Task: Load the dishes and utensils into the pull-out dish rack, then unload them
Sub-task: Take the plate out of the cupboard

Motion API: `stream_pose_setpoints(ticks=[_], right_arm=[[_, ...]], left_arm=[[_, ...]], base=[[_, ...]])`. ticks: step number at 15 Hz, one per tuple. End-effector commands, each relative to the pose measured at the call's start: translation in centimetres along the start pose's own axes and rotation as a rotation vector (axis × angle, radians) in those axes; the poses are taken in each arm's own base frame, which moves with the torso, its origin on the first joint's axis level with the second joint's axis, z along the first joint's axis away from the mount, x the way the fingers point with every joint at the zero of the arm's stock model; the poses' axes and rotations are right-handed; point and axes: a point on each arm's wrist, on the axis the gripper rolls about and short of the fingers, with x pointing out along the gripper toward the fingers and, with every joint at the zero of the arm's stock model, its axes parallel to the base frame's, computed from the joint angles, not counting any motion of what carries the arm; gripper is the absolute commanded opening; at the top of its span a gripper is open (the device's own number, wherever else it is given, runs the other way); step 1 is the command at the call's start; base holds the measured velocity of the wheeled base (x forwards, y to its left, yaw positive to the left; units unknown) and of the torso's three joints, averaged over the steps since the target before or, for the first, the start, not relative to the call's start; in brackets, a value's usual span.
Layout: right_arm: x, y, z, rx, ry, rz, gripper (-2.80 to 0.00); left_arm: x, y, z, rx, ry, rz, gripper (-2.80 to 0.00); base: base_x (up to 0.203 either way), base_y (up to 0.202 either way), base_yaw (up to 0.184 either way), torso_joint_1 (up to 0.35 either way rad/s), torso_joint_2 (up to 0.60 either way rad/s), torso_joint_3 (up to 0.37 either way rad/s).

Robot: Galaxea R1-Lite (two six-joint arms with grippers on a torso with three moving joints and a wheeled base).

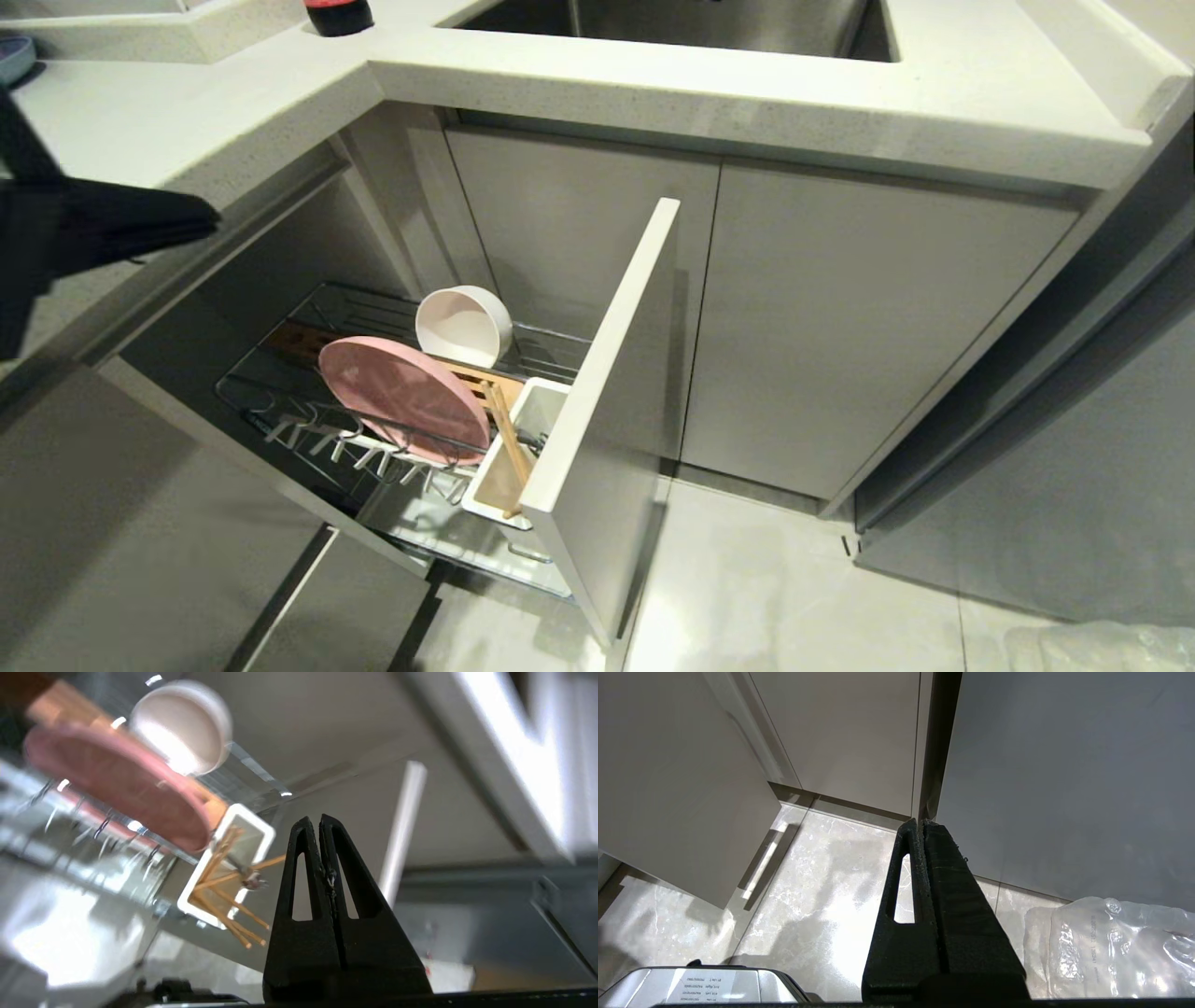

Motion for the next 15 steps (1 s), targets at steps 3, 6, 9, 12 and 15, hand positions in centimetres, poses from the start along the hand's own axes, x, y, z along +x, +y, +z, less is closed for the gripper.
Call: stream_pose_setpoints(ticks=[3,6,9,12,15], right_arm=[[0.0,0.0,0.0,-0.001,-0.001,0.001,-2.80],[0.0,0.0,0.0,-0.001,0.000,0.001,-2.80],[0.0,0.0,0.0,-0.001,-0.001,0.001,-2.80],[0.0,0.0,0.0,-0.001,-0.001,0.001,-2.80],[0.0,0.0,0.0,-0.001,-0.001,0.001,-2.80]], left_arm=[[5.0,-1.1,-3.4,-0.056,0.080,0.185,-2.80],[7.7,-1.1,-5.0,-0.048,0.110,0.272,-2.80],[10.2,-0.8,-6.7,-0.035,0.126,0.374,-2.80],[11.8,-0.6,-7.0,-0.045,0.104,0.429,0.00],[12.8,-0.5,-6.8,-0.054,0.068,0.468,0.00]], base=[[0.000,0.000,0.000,0.000,0.00,0.000],[0.000,0.000,0.000,0.000,0.00,0.000],[0.000,0.000,0.000,0.000,0.00,0.000],[0.000,0.000,0.000,0.000,0.00,0.000],[0.000,0.000,0.000,0.000,0.00,0.000]])
